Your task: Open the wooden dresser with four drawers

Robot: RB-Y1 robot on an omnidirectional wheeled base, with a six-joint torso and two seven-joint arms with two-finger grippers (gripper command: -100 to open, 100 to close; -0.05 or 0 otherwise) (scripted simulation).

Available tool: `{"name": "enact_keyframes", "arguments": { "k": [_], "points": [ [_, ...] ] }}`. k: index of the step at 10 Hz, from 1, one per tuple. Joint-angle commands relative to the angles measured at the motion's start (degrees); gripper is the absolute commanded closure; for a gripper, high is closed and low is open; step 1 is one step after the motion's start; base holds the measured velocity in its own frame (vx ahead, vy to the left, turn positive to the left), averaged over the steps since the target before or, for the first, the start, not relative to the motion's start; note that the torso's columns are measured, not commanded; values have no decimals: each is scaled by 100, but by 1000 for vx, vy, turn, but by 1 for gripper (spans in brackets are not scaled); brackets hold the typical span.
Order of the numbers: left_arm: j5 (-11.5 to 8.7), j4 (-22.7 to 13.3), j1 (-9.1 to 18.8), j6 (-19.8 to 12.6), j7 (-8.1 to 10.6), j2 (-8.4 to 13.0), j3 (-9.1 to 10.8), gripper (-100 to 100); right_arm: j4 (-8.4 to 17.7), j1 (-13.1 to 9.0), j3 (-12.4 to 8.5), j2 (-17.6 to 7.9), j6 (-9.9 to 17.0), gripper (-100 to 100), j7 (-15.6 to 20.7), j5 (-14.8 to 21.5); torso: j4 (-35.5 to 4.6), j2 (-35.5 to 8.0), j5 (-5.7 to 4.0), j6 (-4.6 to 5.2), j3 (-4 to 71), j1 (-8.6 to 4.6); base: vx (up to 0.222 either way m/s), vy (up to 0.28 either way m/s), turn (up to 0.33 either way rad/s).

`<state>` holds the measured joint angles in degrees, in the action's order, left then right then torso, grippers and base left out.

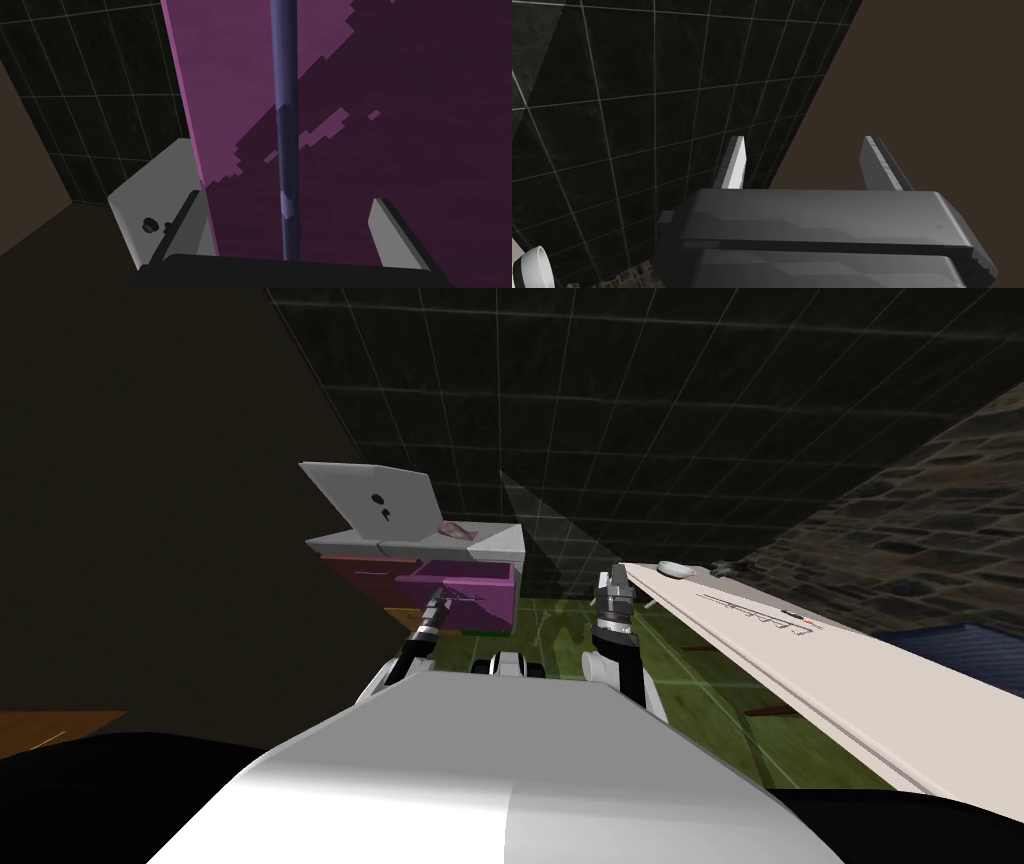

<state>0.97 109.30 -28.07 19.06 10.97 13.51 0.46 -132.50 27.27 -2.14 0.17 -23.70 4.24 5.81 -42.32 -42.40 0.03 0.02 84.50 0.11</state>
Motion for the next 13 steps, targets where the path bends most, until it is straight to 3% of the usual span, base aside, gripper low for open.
{"name": "enact_keyframes", "arguments": {
  "k": [1,5,6,13],
  "points": [
    [2,-81,34,44,-8,-7,-4,100,0,-1,0,0,0,0,0,0,-5,-20,0,-2,-12,-2,-22,8,-6],
    [2,275,-262,27,66,99,-51,100,1,-3,1,1,1,0,0,0,-13,-23,-12,-10,-13,-21,-162,-20,37],
    [-23,476,-387,-126,116,147,-24,-100,1,-3,1,1,1,0,0,0,-17,-21,-20,-4,-9,-32,-73,-19,25],
    [-111,1557,-971,-593,341,390,72,-100,0,0,0,0,0,0,0,0,-2,-7,-4,-2,-5,-15,53,-1,15]
  ]
}}
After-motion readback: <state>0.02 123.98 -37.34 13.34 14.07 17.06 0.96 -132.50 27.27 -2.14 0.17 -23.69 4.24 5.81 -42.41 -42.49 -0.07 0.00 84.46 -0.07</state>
